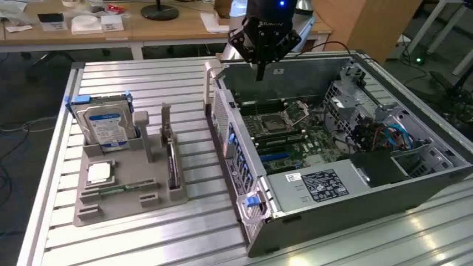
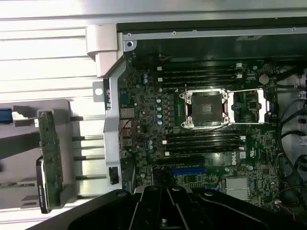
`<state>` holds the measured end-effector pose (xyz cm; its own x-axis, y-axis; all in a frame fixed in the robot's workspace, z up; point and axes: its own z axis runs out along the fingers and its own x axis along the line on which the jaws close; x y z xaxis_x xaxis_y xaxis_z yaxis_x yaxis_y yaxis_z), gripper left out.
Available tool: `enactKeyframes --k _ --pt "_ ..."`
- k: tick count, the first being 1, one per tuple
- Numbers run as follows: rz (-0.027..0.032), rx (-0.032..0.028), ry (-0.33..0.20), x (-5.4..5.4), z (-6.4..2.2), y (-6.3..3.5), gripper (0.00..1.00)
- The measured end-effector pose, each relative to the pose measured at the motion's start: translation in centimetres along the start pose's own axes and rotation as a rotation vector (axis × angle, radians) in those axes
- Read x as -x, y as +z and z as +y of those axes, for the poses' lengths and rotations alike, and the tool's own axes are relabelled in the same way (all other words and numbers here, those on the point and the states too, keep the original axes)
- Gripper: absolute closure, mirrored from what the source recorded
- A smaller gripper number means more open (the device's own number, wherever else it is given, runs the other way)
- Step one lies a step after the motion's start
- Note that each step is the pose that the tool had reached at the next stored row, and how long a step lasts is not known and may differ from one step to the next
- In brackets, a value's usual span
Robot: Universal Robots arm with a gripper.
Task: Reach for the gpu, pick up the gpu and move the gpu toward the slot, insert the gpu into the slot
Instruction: 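Reach for the gpu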
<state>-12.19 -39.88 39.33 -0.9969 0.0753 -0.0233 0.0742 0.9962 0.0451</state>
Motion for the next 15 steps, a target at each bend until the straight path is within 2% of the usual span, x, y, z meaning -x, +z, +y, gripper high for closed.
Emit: enactKeyframes --k 7,15 --pt "-0.0001 0.0 0.0 -0.04 0.0 0.0 0.89" --pt "-0.0001 0.0 0.0 -0.59 -0.04 -0.01 0.89"
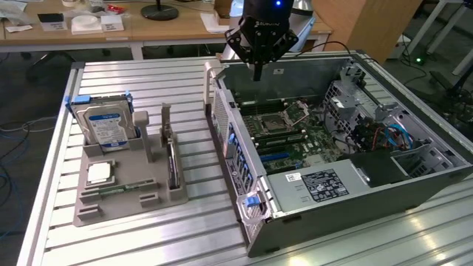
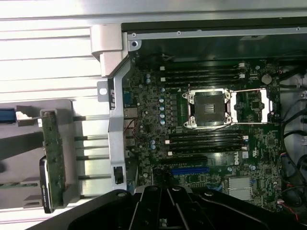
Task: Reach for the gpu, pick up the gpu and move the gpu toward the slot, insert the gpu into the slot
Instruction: 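Reach for the gpu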
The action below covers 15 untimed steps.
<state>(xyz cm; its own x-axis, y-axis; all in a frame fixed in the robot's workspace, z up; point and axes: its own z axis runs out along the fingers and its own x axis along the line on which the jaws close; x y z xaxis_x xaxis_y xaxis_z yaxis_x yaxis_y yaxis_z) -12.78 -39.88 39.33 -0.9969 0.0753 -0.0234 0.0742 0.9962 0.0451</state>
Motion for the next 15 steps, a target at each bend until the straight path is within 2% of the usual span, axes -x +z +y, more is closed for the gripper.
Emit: enactKeyframes --k 15 --pt "0.0001 0.0 0.0 -0.72 -0.06 -0.02 0.89"
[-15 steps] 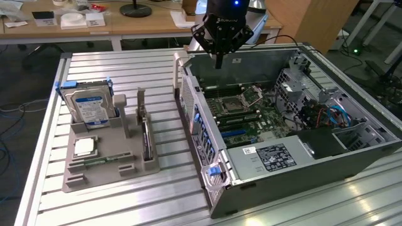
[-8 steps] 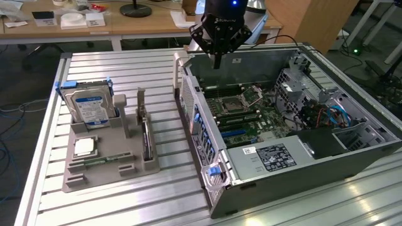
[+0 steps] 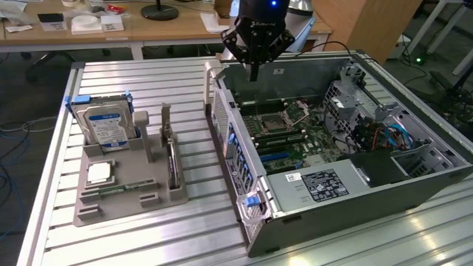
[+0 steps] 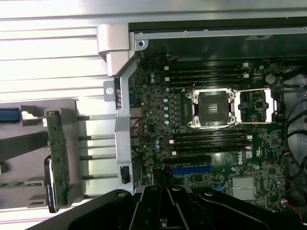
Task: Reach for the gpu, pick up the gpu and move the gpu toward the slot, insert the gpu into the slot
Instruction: 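Reach for the gpu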
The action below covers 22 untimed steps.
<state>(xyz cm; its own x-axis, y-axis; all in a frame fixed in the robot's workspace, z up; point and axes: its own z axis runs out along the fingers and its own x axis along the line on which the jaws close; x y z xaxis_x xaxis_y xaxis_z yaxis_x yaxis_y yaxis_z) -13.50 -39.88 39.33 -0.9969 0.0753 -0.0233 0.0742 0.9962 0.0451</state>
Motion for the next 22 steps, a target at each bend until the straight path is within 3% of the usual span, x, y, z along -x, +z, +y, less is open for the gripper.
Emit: enactKeyframes --k 22 --pt "0.0 0.0 0.0 -1.1 -0.08 -0.03 0.89"
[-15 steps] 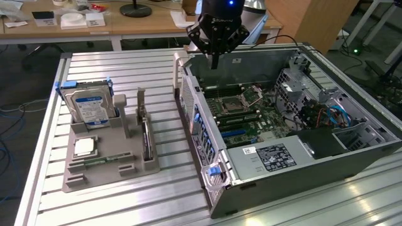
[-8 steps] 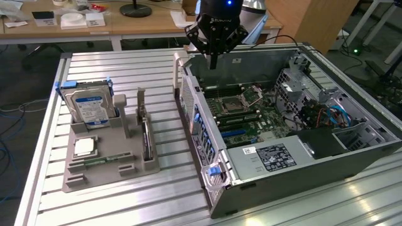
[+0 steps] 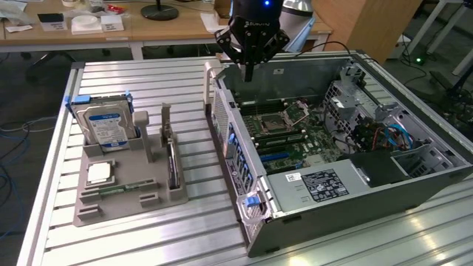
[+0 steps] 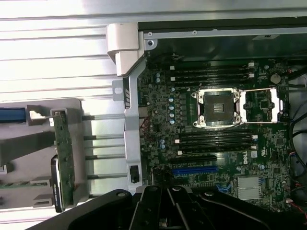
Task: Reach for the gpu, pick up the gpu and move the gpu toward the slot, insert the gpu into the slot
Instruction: 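Reach for the gpu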
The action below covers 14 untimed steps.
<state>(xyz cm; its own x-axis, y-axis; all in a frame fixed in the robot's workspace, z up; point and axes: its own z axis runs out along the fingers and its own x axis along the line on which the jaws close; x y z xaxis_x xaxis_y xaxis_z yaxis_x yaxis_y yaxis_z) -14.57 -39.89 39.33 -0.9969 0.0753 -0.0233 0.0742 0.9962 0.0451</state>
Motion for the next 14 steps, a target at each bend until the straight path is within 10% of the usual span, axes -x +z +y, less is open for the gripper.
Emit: enactKeyframes --k 14 --pt "0.0 0.0 0.0 -0.99 -0.07 -0.03 0.89"
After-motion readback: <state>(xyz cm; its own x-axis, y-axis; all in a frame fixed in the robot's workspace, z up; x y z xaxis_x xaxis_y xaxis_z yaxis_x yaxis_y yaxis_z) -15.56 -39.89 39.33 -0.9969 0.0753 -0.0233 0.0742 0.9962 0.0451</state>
